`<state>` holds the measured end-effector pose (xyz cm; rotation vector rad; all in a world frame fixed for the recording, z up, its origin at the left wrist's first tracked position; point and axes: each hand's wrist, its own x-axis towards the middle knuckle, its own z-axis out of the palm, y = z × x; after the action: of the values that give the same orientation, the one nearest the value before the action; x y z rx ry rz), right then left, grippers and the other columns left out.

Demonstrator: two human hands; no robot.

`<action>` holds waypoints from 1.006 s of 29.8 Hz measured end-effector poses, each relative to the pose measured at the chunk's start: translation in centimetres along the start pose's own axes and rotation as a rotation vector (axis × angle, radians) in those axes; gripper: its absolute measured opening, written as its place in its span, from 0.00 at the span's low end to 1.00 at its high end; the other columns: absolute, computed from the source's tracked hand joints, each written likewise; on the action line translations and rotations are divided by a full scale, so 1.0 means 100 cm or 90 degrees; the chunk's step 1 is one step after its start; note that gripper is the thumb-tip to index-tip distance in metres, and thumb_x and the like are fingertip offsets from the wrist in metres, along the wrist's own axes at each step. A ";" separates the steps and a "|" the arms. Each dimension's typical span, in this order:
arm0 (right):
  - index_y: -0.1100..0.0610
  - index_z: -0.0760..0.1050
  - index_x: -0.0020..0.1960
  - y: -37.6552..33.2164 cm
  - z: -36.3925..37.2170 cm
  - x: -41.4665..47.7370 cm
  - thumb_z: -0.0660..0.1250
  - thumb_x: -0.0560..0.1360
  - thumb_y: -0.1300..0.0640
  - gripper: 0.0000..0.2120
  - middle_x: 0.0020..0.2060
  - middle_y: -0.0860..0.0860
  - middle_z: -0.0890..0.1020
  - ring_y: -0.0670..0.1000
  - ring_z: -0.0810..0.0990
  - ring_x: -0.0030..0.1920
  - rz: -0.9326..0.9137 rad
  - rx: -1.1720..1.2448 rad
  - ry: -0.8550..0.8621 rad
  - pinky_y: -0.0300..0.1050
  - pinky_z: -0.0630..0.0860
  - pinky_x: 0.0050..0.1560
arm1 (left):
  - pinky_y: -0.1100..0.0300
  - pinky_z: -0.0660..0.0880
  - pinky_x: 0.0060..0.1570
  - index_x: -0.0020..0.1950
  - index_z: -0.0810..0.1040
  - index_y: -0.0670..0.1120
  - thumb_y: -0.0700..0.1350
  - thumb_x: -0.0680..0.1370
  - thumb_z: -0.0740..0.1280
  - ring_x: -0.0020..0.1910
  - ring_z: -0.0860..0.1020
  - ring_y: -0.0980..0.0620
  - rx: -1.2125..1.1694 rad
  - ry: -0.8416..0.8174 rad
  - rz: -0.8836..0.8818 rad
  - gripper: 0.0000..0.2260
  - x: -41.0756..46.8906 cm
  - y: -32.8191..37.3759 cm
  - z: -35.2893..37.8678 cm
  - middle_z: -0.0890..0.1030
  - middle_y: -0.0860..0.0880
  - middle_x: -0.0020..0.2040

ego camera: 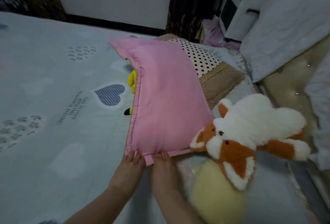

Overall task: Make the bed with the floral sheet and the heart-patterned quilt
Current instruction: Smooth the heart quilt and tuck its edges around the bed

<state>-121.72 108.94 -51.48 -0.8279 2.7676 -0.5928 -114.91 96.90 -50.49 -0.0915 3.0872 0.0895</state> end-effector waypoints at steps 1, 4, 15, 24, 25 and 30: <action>0.50 0.85 0.39 -0.010 -0.006 -0.010 0.52 0.62 0.59 0.22 0.38 0.42 0.84 0.47 0.85 0.46 -0.016 -0.004 0.032 0.34 0.78 0.42 | 0.49 0.82 0.36 0.40 0.85 0.41 0.39 0.65 0.53 0.42 0.84 0.40 0.014 0.012 -0.009 0.20 -0.015 -0.001 -0.016 0.84 0.41 0.42; 0.50 0.85 0.41 -0.046 -0.029 -0.055 0.51 0.62 0.61 0.24 0.39 0.43 0.85 0.48 0.85 0.46 -0.042 0.008 0.029 0.35 0.78 0.42 | 0.47 0.82 0.39 0.41 0.86 0.41 0.40 0.64 0.53 0.44 0.85 0.40 0.008 -0.051 -0.048 0.21 -0.062 -0.003 -0.059 0.85 0.42 0.43; 0.54 0.83 0.32 -0.120 -0.139 -0.160 0.61 0.59 0.62 0.12 0.30 0.47 0.83 0.49 0.85 0.35 -0.035 0.111 -0.075 0.37 0.77 0.36 | 0.50 0.82 0.43 0.36 0.84 0.46 0.43 0.64 0.57 0.43 0.84 0.41 -0.041 -0.188 -0.120 0.15 -0.163 0.039 -0.183 0.84 0.45 0.39; 0.51 0.81 0.26 -0.147 -0.165 -0.210 0.64 0.55 0.59 0.07 0.25 0.45 0.80 0.45 0.80 0.25 -0.094 0.054 -0.076 0.33 0.72 0.26 | 0.51 0.82 0.36 0.31 0.84 0.47 0.44 0.64 0.52 0.36 0.84 0.44 0.030 -0.159 -0.132 0.19 -0.215 0.052 -0.214 0.83 0.47 0.33; 0.51 0.80 0.25 -0.146 -0.161 -0.216 0.60 0.58 0.58 0.11 0.24 0.45 0.79 0.45 0.80 0.25 -0.118 0.018 -0.106 0.34 0.71 0.25 | 0.52 0.82 0.34 0.31 0.84 0.47 0.44 0.64 0.51 0.35 0.83 0.44 0.034 -0.166 -0.127 0.20 -0.222 0.053 -0.209 0.83 0.47 0.32; 0.51 0.79 0.24 -0.182 -0.163 -0.292 0.60 0.57 0.58 0.10 0.20 0.46 0.77 0.45 0.77 0.21 -0.132 -0.055 -0.127 0.36 0.69 0.26 | 0.52 0.81 0.32 0.30 0.83 0.47 0.46 0.63 0.64 0.32 0.83 0.45 0.047 -0.189 -0.081 0.09 -0.292 0.061 -0.219 0.82 0.47 0.30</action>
<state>-93.58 116.65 -26.99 -1.1373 2.5612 -0.3998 -87.28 103.38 -26.73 -0.2469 2.7771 -0.0155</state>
